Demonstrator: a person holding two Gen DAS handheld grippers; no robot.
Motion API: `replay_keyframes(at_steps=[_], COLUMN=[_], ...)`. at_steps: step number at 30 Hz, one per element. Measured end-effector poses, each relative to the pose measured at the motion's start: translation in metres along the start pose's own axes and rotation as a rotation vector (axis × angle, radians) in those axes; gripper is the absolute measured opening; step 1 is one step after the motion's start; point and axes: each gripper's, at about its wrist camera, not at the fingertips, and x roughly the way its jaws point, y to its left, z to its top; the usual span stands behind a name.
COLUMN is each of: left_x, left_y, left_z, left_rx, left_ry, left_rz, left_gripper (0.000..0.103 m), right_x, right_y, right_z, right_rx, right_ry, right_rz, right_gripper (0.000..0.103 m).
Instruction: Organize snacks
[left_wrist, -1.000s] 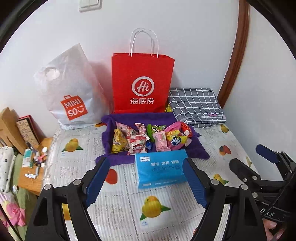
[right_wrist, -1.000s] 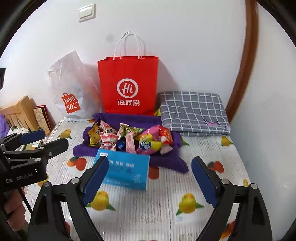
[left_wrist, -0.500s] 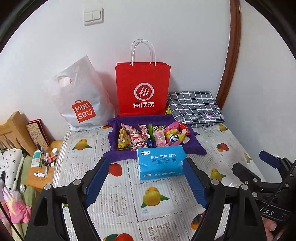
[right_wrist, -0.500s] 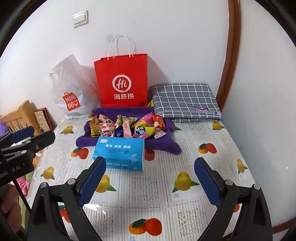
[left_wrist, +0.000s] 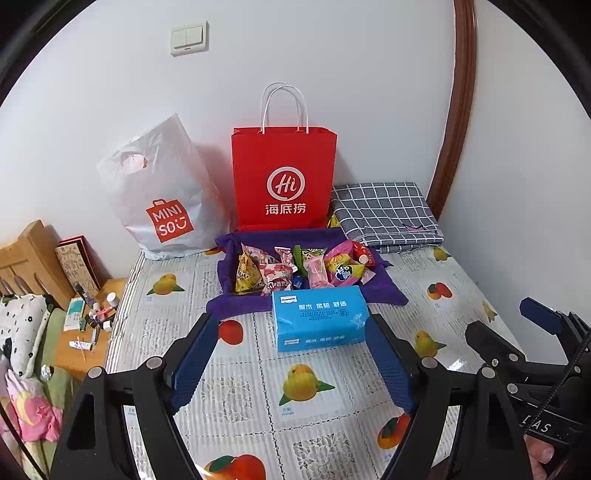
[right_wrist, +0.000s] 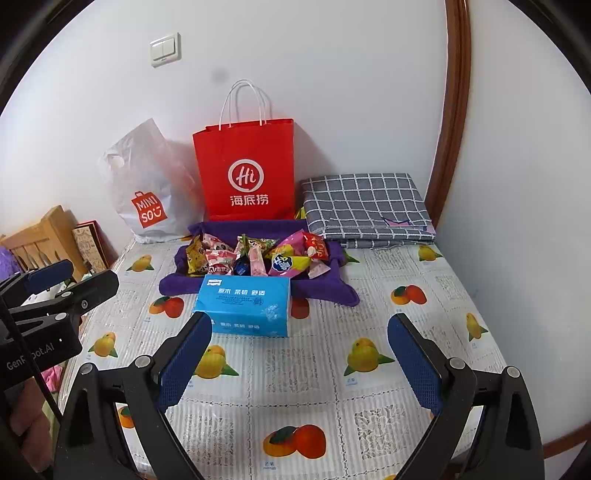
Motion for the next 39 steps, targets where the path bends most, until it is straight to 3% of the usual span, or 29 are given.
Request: replay_keyframes(at_steps=[39], left_x=[-0.0003], left_y=[0.0037], left_z=[-0.0043], left_rx=[-0.008], left_ry=[0.001], left_rz=[0.006], left_gripper=[0.080], right_x=[-0.0078], right_y=[0.0050], right_z=[-0.0021], right_rx=[0.000], right_ry=[-0.016], right_rz=[0.005], right_gripper=[0.095])
